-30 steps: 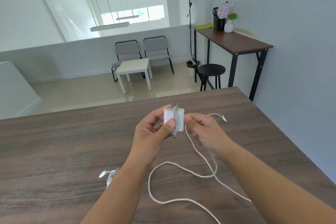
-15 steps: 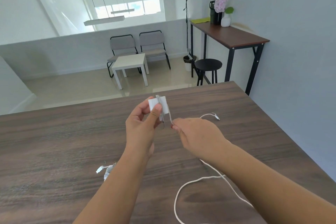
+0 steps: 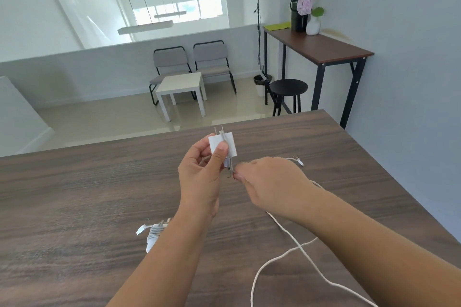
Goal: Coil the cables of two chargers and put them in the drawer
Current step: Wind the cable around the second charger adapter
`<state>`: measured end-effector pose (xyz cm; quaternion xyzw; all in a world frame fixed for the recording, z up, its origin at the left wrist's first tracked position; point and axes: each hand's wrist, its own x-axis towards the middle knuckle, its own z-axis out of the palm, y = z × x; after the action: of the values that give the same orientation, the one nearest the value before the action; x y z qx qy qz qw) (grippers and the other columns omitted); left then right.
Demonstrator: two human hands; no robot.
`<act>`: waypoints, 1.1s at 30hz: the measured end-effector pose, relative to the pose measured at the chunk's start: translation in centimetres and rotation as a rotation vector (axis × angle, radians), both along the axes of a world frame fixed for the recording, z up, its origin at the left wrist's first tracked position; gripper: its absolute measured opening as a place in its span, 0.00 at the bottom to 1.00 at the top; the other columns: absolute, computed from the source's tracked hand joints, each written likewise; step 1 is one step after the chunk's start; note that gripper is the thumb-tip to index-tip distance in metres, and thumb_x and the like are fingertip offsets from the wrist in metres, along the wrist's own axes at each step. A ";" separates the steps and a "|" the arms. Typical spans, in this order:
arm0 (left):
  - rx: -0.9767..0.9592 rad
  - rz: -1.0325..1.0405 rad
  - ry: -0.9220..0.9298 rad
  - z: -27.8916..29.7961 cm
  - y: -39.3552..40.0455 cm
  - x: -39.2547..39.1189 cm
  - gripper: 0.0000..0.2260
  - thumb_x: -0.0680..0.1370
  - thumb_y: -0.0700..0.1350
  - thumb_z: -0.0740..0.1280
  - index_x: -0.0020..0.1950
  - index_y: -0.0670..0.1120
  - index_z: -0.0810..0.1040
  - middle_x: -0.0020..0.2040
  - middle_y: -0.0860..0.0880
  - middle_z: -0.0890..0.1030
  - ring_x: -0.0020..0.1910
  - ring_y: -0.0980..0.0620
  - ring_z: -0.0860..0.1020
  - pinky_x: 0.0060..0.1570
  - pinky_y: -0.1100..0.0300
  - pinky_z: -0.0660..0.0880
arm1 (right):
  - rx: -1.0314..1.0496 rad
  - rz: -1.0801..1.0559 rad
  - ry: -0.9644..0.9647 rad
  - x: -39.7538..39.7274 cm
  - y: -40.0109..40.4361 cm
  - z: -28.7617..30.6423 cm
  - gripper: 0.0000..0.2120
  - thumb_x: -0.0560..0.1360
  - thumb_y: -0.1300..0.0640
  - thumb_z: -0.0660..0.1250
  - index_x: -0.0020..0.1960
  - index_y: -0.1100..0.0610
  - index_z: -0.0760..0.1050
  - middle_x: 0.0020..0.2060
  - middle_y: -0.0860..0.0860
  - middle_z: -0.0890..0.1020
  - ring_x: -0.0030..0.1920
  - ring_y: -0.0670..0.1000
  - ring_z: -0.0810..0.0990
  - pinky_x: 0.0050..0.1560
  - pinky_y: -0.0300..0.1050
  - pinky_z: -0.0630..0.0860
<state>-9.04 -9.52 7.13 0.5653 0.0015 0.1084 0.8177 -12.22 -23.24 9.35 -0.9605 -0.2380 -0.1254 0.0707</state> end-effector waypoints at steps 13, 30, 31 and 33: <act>0.643 0.095 -0.267 -0.2 0.6 -0.9 0.16 0.73 0.47 0.75 0.58 0.60 0.77 0.49 0.55 0.78 0.47 0.58 0.79 0.44 0.66 0.76 | -0.063 0.016 0.052 0.8 -2.1 5.3 0.13 0.81 0.46 0.52 0.51 0.49 0.73 0.45 0.50 0.80 0.49 0.55 0.78 0.42 0.46 0.69; 0.483 -0.444 -0.198 1.1 2.4 -1.6 0.17 0.69 0.52 0.74 0.58 0.54 0.83 0.49 0.45 0.83 0.44 0.51 0.77 0.42 0.59 0.76 | 0.704 0.273 0.328 4.5 -5.9 3.5 0.13 0.71 0.44 0.69 0.39 0.54 0.81 0.32 0.55 0.79 0.32 0.53 0.72 0.37 0.39 0.68; 0.434 -0.478 -0.200 1.1 2.3 -1.7 0.17 0.69 0.51 0.75 0.58 0.53 0.83 0.49 0.48 0.84 0.45 0.52 0.78 0.42 0.59 0.76 | 0.764 0.293 0.371 4.6 -5.8 3.3 0.12 0.72 0.46 0.69 0.39 0.55 0.80 0.30 0.51 0.78 0.31 0.47 0.70 0.36 0.35 0.67; 0.327 -0.546 -0.212 1.2 2.0 -1.7 0.19 0.69 0.53 0.77 0.58 0.51 0.83 0.50 0.49 0.84 0.47 0.52 0.79 0.44 0.59 0.76 | 0.903 0.330 0.475 4.7 -5.4 2.5 0.11 0.75 0.51 0.67 0.37 0.55 0.77 0.26 0.45 0.74 0.28 0.41 0.67 0.31 0.31 0.64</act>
<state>-10.77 -7.52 8.32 0.6543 -0.2525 -0.0575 0.7105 -7.50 -28.63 11.84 -0.7863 -0.2857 0.0183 0.5476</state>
